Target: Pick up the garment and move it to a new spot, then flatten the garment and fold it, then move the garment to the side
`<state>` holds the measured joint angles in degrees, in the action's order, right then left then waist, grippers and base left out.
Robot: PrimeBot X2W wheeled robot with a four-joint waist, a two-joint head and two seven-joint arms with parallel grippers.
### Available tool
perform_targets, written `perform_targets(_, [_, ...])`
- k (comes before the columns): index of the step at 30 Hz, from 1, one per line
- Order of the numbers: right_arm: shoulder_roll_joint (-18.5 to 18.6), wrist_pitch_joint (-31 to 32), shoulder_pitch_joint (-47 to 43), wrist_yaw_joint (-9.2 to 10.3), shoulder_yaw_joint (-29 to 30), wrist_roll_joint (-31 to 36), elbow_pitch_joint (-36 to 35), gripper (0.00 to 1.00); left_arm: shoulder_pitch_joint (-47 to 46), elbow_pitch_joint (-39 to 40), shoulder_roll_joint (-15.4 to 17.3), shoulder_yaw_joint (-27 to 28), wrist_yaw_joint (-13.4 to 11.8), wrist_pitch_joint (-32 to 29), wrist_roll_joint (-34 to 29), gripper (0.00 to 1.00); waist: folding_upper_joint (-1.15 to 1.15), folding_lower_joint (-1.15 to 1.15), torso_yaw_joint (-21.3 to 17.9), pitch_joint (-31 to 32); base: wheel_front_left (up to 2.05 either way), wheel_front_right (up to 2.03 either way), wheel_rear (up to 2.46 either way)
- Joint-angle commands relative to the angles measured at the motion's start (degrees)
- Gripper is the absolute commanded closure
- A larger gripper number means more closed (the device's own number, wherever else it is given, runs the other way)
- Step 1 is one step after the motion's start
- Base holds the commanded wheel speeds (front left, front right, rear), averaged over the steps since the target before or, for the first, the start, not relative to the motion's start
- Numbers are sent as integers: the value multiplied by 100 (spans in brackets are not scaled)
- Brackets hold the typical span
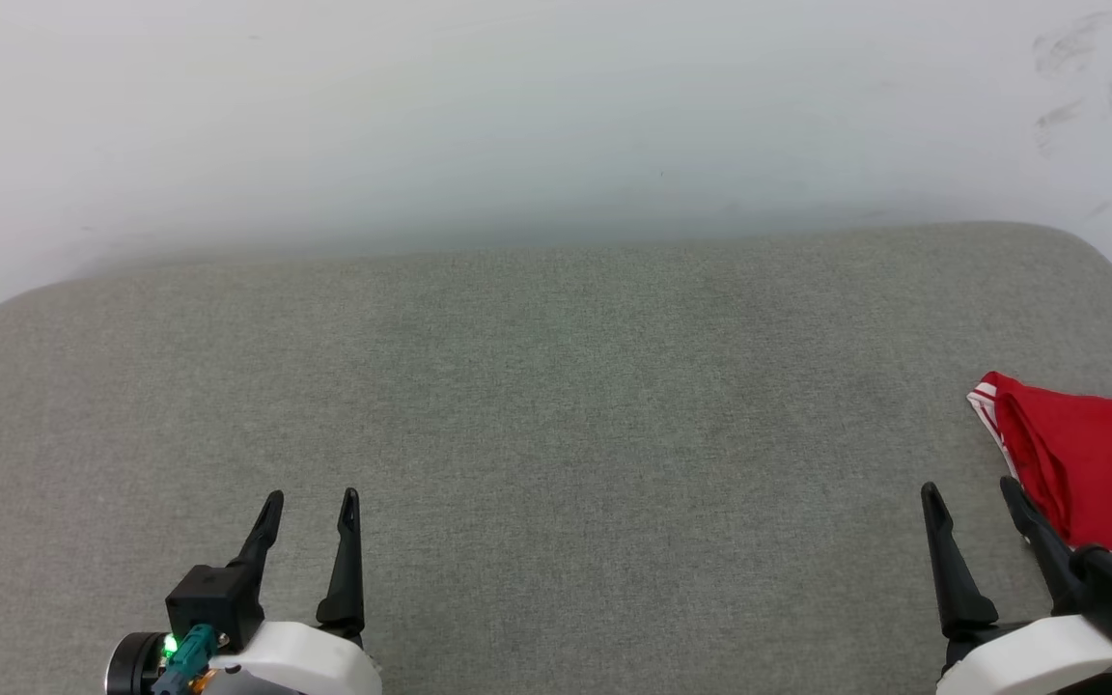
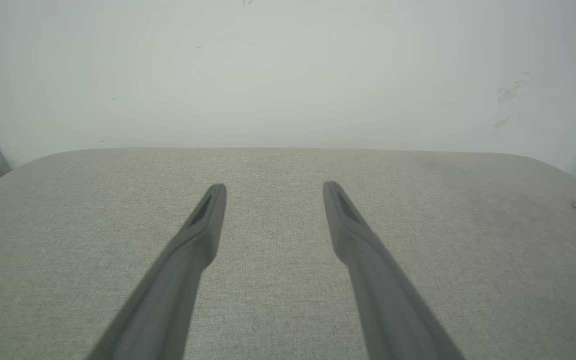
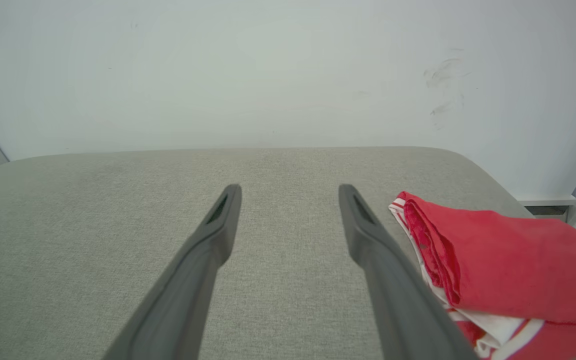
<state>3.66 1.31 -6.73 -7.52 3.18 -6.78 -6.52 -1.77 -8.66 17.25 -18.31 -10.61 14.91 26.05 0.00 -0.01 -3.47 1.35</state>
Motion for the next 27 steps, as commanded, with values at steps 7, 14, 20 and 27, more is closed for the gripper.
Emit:
perform_targets(7, [-61,48,-7,6,-13,75,-71,0,-7,-51,-40,-18,55,32,-24,0,0,1,58,-7,0,0,0])
perform_targets(14, [-75,61,7,6,-50,104,-136,0,-33,-15,-68,-2,19,32,-61,0,0,1,73,1,0,0,0])
perform_targets(20, [-50,70,-21,0,-92,84,-85,100,9,13,-92,25,84,3,-7,100,0,1,68,-21,0,0,0])
perform_targets(27, [-25,62,52,-1,-112,-726,95,100,-5,-42,-215,214,230,-178,603,100,0,1,83,-28,0,0,0])
